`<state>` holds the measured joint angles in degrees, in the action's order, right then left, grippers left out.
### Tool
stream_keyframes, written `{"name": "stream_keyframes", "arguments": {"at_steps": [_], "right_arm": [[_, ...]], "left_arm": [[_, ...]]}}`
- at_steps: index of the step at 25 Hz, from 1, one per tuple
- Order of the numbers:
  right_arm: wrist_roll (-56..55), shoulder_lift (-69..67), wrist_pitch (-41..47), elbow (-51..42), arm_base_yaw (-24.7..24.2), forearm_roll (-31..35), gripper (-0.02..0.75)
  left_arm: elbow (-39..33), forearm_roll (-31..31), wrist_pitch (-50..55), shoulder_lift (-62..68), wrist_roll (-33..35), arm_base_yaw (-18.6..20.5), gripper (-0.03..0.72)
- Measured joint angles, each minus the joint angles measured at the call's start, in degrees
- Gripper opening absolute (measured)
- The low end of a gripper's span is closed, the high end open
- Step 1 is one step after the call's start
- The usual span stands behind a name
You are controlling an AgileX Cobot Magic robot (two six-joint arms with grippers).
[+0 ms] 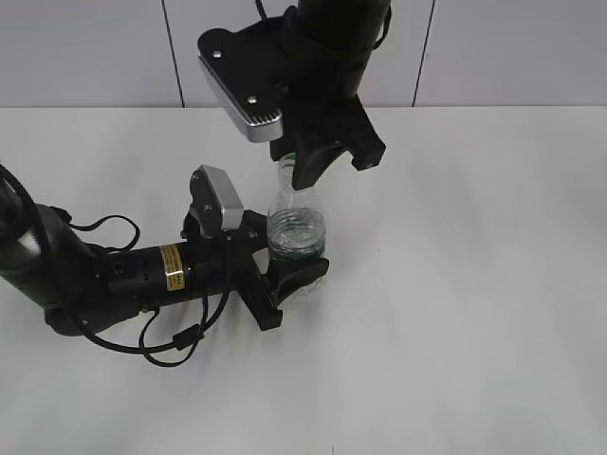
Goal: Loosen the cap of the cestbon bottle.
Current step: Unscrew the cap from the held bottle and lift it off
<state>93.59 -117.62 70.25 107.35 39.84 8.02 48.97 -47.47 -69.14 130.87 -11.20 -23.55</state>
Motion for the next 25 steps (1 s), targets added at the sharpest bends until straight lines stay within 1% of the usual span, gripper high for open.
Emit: {"name": "stream_keyframes", "arguments": {"at_steps": [11,15,18,25], "right_arm": [[9.67,0.0,0.07,0.0,0.0,-0.24,0.293],[11.45,0.0,0.07,0.0,0.0,-0.24,0.293],[10.12,0.0,0.07,0.0,0.0,-0.19,0.293],[1.99,0.1,0.12,0.0,0.0,0.64,0.293]], "left_arm": [[0.12,-0.25,0.06,0.0,0.0,0.0,0.417],[0.12,-0.25,0.1,0.0,0.0,0.0,0.417],[0.12,-0.29,0.1,0.0,0.0,0.0,0.417],[0.12,-0.54,0.1,0.0,0.0,0.0,0.417]]}}
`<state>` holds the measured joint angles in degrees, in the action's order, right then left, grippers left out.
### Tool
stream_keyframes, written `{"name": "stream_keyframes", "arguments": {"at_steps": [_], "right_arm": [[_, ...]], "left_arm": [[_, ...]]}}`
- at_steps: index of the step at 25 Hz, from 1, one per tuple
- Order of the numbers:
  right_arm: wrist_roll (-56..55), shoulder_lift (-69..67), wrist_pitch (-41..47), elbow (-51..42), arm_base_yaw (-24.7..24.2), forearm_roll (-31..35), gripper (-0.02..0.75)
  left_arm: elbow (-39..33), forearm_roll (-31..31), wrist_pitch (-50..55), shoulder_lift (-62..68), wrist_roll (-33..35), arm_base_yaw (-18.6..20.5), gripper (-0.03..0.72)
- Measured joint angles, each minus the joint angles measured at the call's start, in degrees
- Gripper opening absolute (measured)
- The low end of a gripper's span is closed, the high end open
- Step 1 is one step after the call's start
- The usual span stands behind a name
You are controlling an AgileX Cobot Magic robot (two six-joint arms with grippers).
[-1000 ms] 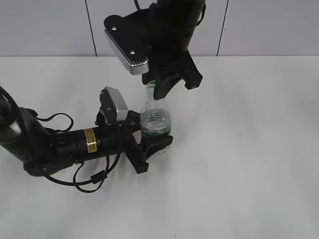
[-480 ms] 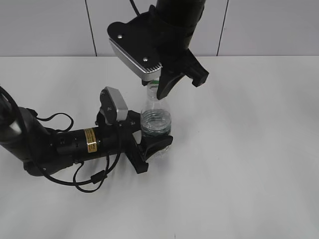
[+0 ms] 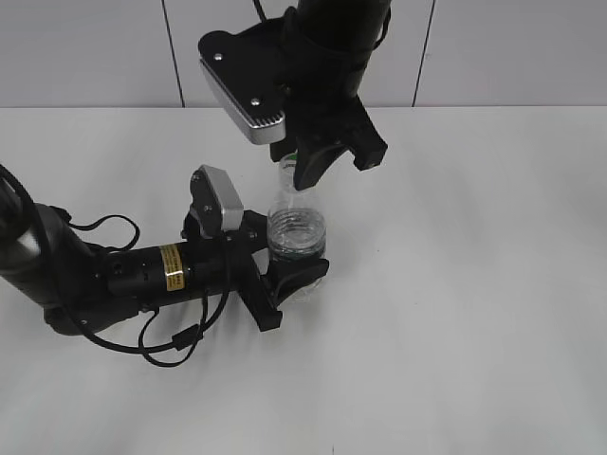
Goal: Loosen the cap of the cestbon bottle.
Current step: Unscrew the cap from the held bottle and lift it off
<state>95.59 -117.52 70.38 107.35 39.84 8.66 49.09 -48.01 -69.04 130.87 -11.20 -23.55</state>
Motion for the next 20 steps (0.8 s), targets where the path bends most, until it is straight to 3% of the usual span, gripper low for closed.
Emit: {"name": "stream_keyframes", "arguments": {"at_steps": [4,11,20], "right_arm": [[-6.72,0.3,0.19,0.0,0.0,0.0,0.3],[-30.43,2.95,-0.19,2.67,0.0,-0.99,0.512],[-70.42,5.0,-0.19,3.95,0.0,-1.96,0.538]], "left_arm": [[0.0,-0.42,-0.23,0.0,0.0,0.0,0.417],[0.0,-0.76,-0.29,0.12,-0.06,0.0,0.417],[0.0,-0.76,-0.29,0.12,-0.06,0.0,0.417]]}}
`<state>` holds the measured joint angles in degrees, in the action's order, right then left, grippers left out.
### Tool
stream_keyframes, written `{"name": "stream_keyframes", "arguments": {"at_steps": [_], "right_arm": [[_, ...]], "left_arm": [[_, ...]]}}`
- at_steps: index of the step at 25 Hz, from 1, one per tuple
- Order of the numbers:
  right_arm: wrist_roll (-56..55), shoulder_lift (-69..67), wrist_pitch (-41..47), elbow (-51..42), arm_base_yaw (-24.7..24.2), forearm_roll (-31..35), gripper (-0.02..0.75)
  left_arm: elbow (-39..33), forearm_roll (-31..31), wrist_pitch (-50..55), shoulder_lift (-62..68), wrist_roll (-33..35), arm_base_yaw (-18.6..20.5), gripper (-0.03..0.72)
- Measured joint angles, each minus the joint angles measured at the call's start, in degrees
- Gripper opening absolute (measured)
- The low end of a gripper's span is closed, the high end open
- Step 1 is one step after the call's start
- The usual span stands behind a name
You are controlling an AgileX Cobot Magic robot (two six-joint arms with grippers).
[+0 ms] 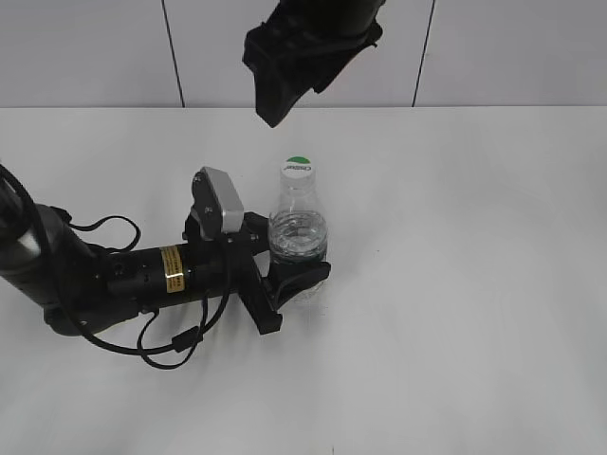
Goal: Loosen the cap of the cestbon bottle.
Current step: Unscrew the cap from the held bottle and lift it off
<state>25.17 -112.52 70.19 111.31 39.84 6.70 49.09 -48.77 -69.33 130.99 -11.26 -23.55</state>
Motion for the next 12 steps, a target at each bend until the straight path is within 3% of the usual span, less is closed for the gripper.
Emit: {"name": "stream_keyframes", "arguments": {"at_steps": [5,12], "right_arm": [[-18.22,0.0,0.0,0.0,0.0,0.0,0.505],[-27.18,0.0,0.0,0.0,0.0,0.0,0.496]], "left_arm": [[0.0,0.0,0.0,0.0,0.0,0.0,0.417],[0.0,-0.05,0.0,0.0,0.0,0.0,0.417]]}}
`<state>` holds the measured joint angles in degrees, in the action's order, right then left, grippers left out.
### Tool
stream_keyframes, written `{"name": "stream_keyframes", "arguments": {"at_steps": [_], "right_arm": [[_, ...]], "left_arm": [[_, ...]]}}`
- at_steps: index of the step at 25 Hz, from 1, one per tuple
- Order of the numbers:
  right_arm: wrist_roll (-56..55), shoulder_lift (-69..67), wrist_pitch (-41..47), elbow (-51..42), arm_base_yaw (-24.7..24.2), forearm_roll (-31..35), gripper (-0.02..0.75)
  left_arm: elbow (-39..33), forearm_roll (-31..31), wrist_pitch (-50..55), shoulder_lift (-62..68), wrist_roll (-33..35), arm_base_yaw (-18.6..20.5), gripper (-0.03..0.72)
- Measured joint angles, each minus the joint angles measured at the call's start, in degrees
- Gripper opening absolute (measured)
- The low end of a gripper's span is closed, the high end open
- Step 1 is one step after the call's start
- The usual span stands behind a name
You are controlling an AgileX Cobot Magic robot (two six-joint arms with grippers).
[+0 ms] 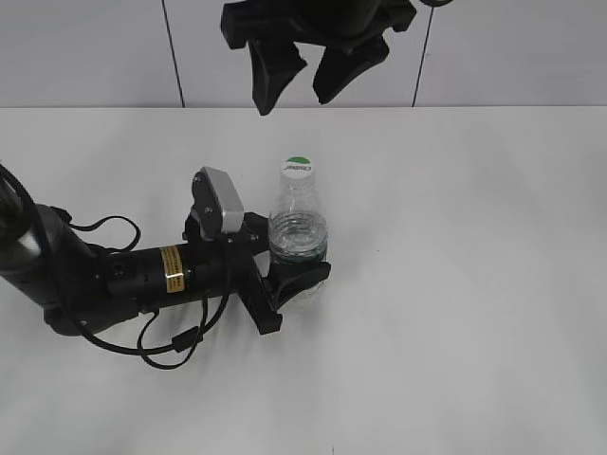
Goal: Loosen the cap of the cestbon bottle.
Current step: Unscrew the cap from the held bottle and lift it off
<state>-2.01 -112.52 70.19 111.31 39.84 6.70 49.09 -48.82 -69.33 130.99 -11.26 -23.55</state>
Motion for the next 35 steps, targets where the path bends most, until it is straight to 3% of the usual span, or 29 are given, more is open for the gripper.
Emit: {"name": "stream_keyframes", "arguments": {"at_steps": [17,35], "right_arm": [[-12.37,0.0,-0.06,-4.67,0.0,1.06,0.506],[-12.28,-2.05,-0.06,-4.91,0.0,1.74,0.508]], "left_arm": [[0.0,-0.24,0.0,0.0,0.0,0.0,0.417],[0.0,-0.42,0.0,0.0,0.0,0.0,0.416]]}}
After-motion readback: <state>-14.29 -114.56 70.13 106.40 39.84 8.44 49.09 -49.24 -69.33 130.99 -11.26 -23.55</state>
